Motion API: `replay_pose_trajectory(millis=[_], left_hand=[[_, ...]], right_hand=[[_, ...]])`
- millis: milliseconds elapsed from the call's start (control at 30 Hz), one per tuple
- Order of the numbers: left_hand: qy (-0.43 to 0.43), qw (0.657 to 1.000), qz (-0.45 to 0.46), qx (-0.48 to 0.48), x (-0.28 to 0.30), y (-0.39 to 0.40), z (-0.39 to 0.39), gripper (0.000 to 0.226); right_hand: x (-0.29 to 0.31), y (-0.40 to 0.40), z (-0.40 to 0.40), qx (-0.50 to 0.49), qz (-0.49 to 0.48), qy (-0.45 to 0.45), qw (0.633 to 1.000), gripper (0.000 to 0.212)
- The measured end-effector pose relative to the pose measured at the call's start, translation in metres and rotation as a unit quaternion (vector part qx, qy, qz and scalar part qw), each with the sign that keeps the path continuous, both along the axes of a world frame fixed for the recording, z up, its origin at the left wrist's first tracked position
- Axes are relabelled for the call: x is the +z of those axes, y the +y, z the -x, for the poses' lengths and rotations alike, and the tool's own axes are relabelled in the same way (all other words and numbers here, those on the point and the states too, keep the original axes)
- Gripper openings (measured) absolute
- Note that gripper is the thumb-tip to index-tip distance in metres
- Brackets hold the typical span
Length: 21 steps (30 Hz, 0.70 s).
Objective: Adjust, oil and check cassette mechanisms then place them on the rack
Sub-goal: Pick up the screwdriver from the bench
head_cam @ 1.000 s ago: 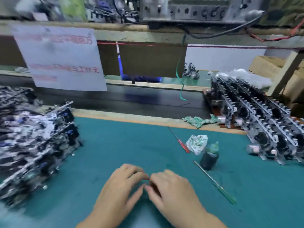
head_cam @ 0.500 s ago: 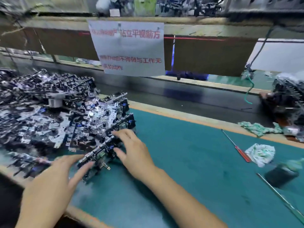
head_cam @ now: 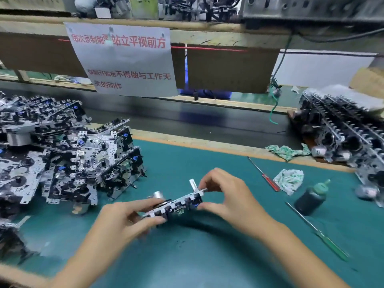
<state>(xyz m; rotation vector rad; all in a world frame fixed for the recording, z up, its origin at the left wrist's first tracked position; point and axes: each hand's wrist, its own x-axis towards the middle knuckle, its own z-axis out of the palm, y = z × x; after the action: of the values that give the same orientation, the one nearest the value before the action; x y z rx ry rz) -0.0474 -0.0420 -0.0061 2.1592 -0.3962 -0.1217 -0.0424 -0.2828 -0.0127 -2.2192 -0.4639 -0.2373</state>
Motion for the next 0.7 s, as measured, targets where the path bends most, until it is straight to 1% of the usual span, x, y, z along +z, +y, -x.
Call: replay_pose_trajectory(millis=[67,167,233,267,333,367,400,433,500,567,633,700], left_hand=[[-0.032,0.998,0.005,-0.051,-0.005,-0.035,-0.009,0.035],[-0.075,0.99,0.037,-0.112,-0.013,-0.09,-0.019,0.032],[-0.104,0.983,0.039,-0.145,-0.021,-0.121,-0.019,0.044],[-0.11,0.981,0.031,-0.157,-0.028,-0.133,-0.018,0.046],[-0.132,0.976,-0.013,-0.17,-0.043,-0.149,-0.015,0.045],[-0.159,0.97,-0.042,-0.179,-0.05,-0.153,-0.014,0.048],[-0.188,0.961,-0.062,-0.192,-0.056,-0.154,-0.014,0.056],[-0.207,0.954,-0.067,-0.206,-0.061,-0.155,-0.015,0.07],[-0.198,0.95,-0.059,-0.235,-0.066,-0.155,-0.019,0.092],[-0.163,0.954,-0.057,-0.245,-0.068,-0.156,-0.023,0.102],[-0.125,0.961,-0.051,-0.24,-0.069,-0.157,-0.031,0.109],[-0.084,0.96,-0.054,-0.262,-0.066,-0.159,-0.041,0.119]], right_hand=[[-0.001,-0.034,0.021,-0.066,0.02,-0.04,0.997,0.038],[-0.011,-0.077,0.049,-0.162,0.058,-0.094,0.98,0.042],[-0.023,-0.099,0.067,-0.209,0.119,-0.125,0.963,0.041],[-0.029,-0.107,0.075,-0.225,0.159,-0.135,0.952,0.041],[-0.044,-0.119,0.089,-0.241,0.218,-0.14,0.935,0.04],[-0.05,-0.122,0.094,-0.237,0.24,-0.136,0.931,0.039],[-0.055,-0.125,0.098,-0.224,0.259,-0.13,0.93,0.039],[-0.057,-0.128,0.101,-0.203,0.272,-0.123,0.933,0.038],[-0.057,-0.131,0.104,-0.159,0.267,-0.102,0.945,0.032],[-0.053,-0.133,0.106,-0.143,0.238,-0.078,0.958,0.025],[-0.051,-0.132,0.107,-0.156,0.193,-0.079,0.965,0.02],[-0.05,-0.133,0.107,-0.198,0.137,-0.109,0.965,0.019]])
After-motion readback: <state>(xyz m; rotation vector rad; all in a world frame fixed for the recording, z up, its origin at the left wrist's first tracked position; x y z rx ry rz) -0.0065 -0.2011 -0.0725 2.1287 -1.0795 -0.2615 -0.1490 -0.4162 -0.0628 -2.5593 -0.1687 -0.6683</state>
